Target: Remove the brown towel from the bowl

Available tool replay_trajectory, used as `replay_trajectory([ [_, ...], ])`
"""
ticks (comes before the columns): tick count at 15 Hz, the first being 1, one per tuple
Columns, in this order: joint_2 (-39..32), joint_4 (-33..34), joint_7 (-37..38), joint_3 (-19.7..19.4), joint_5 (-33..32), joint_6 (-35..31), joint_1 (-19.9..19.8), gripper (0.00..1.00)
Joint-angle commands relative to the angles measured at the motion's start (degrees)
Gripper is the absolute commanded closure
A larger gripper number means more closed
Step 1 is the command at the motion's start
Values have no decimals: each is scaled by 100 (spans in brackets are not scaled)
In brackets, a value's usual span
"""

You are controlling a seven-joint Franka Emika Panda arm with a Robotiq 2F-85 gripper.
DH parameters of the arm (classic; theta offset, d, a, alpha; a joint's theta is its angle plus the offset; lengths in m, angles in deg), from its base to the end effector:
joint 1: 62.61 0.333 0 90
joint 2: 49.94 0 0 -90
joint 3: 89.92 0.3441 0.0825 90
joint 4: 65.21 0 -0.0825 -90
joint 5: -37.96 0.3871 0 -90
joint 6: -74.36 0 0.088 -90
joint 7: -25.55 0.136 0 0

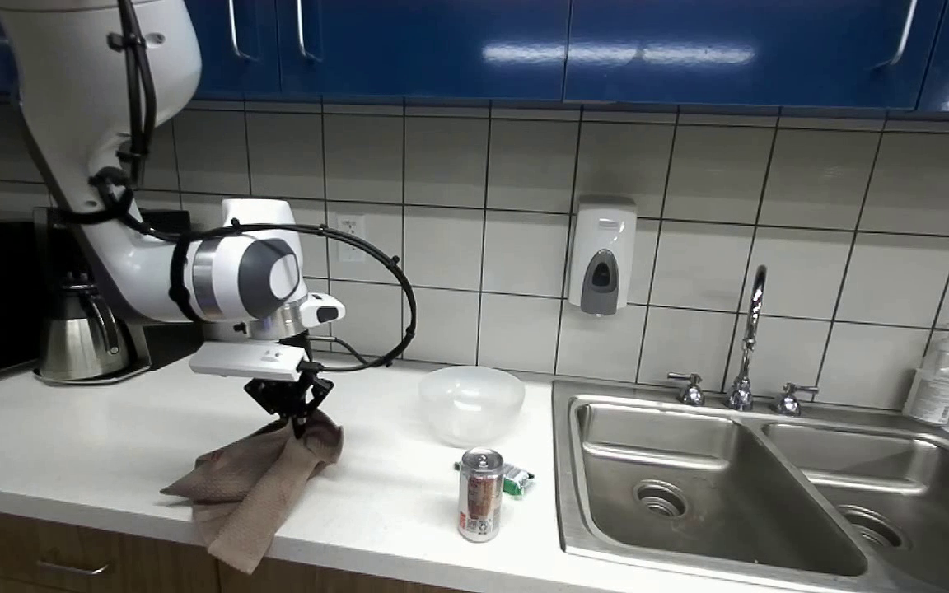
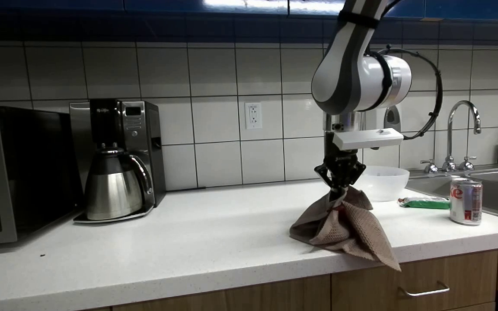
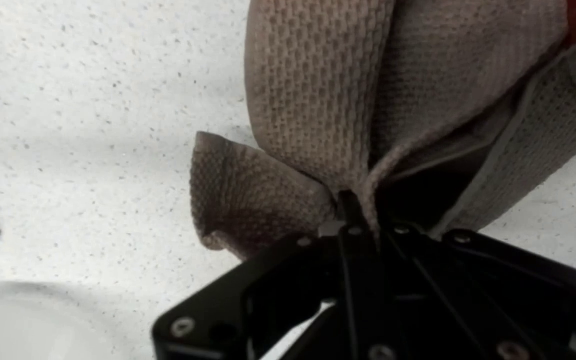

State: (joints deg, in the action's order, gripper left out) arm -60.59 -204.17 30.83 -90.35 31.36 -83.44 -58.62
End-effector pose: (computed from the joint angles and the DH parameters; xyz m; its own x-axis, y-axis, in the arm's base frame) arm 0.5168 0.0356 0.2416 0.9866 0.0763 0.1441 0.0703 -0.9964 0.0465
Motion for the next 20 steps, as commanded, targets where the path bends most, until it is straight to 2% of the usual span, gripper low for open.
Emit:
replay_trajectory([
  [1, -462, 433, 32, -36, -61, -52, -5, 99],
  [4, -745, 680, 31, -69, -48, 9, 19, 99],
  [5, -810, 738, 29, -74, -39, 30, 25, 96],
  [6, -866, 788, 28, -76, -29, 38, 30, 71],
  [7, -905, 830, 30, -79, -25, 51, 38, 71],
  [9, -930, 883, 35, -81, -18, 101, 54, 59],
  [16, -393, 546, -122, 154, 268, 276, 7, 6],
  [17, -248, 437, -88, 174, 268, 305, 36, 1],
  [20, 159, 130, -4, 215, 226, 330, 114, 0],
])
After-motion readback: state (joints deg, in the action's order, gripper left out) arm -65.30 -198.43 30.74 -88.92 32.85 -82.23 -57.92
